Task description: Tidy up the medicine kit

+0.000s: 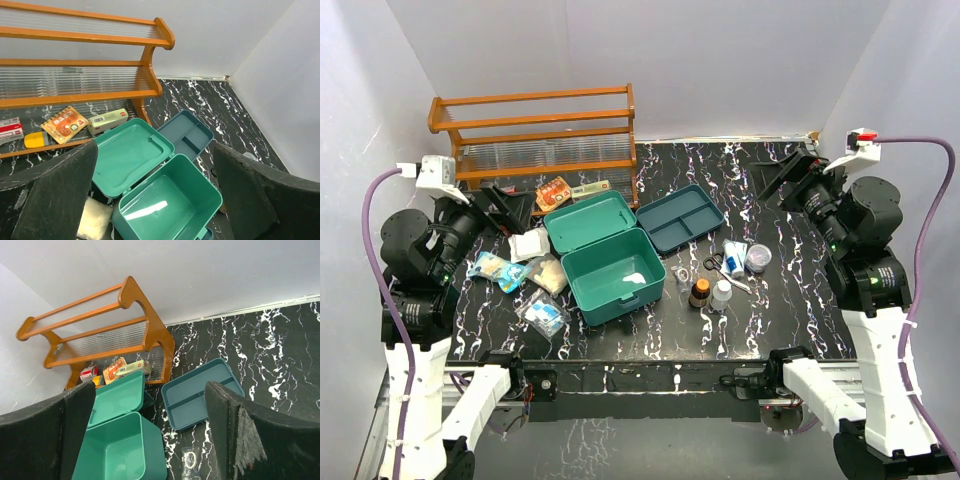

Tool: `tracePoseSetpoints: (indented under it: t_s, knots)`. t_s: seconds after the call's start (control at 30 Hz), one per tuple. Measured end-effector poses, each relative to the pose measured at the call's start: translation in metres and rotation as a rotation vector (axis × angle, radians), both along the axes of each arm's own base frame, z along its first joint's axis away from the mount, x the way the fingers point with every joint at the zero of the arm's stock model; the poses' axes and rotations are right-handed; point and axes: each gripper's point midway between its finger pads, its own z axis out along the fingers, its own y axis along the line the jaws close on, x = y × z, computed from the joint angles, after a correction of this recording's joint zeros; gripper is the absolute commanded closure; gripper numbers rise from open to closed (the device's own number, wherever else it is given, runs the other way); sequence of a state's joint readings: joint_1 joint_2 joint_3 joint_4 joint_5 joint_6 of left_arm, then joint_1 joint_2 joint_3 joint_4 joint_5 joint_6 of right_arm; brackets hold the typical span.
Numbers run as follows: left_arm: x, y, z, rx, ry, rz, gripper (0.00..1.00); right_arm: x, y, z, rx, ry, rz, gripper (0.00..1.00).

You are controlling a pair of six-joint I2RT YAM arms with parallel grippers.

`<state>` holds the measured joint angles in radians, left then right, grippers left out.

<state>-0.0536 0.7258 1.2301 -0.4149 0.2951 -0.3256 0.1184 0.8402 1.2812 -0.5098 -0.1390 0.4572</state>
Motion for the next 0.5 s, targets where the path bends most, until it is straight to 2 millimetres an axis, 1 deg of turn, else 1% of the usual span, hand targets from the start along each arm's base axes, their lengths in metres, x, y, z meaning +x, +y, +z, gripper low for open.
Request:
tracePoseSetpoints:
  t_s: [0.27, 0.4, 0.5]
  knots:
    - [0.003, -0.015, 0.000, -0.019, -0.002, -0.091, 0.01, 0.001, 0.009, -0.013, 0.027, 0.035, 0.045, 0.07]
    - [0.000, -0.030, 0.003, -0.053, -0.001, -0.177, 0.01, -0.001, 0.017, -0.019, 0.028, 0.054, 0.092, 0.05]
    - [-0.002, -0.040, 0.004, -0.066, -0.006, -0.239, 0.01, -0.002, 0.020, -0.034, 0.018, 0.090, 0.115, 0.05]
